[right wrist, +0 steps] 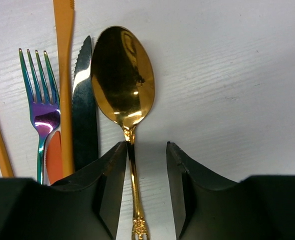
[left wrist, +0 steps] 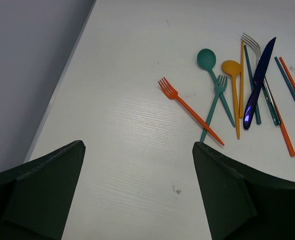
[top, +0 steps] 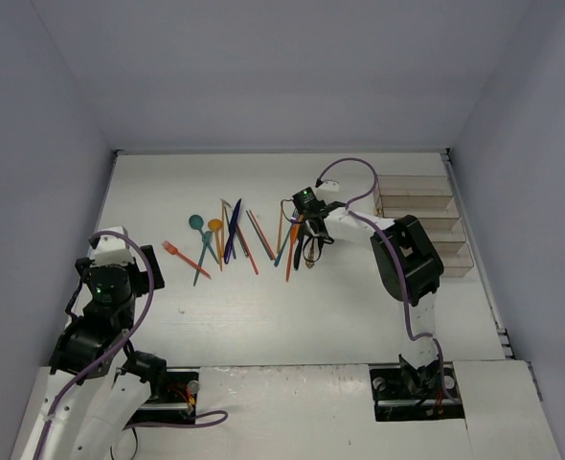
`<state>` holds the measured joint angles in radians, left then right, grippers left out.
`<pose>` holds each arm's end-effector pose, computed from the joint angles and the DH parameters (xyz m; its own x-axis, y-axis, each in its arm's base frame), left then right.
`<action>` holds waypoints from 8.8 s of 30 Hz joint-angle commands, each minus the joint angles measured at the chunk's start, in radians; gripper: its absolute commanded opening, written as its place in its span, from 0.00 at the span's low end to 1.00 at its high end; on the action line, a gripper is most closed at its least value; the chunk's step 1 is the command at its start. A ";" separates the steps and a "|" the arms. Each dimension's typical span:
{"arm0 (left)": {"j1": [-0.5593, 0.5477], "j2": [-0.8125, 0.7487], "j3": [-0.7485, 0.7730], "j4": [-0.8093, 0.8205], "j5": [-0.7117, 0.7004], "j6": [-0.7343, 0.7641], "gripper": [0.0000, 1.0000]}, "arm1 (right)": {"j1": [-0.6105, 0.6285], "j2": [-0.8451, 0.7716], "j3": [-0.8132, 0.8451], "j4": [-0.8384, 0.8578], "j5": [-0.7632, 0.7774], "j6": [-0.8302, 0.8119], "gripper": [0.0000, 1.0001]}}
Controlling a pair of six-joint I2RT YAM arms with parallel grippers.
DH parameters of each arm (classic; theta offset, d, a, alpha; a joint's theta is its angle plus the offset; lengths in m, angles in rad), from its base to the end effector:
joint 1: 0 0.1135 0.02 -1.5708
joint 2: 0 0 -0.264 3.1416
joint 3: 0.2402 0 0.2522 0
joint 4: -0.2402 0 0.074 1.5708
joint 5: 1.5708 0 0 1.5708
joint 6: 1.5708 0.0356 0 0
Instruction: Sort the eating utensils into containers
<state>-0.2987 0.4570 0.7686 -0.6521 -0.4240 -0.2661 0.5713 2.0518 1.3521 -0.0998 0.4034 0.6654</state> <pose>0.0982 -0.0149 0.3267 -0.2810 -0.1643 -0.9455 -0.1827 0.9764 -0.1153 0.3799 0.2276 0.1592 -0.6394 0.2640 -0.7221 0.1622 0.9644 0.2089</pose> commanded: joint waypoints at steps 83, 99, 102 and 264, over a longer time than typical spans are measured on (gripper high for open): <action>-0.059 0.253 0.076 0.078 0.085 -0.157 0.87 | -0.549 -0.694 -0.238 -0.181 0.024 -0.024 0.72; 0.063 0.970 0.401 0.126 0.241 -0.465 0.80 | -0.464 -0.949 -0.283 -0.178 -0.179 -0.277 0.72; 0.089 1.089 0.453 0.126 0.260 -0.491 0.74 | -0.464 -0.984 -0.307 -0.181 -0.198 -0.293 0.72; -0.436 0.987 0.714 0.493 0.468 -0.541 0.00 | 0.110 -0.839 -0.249 0.261 -0.470 -0.210 0.54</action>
<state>-0.7198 1.5110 1.4885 -0.2908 0.0306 -0.7936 0.6741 1.2050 1.1032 0.0387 -0.0734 0.4242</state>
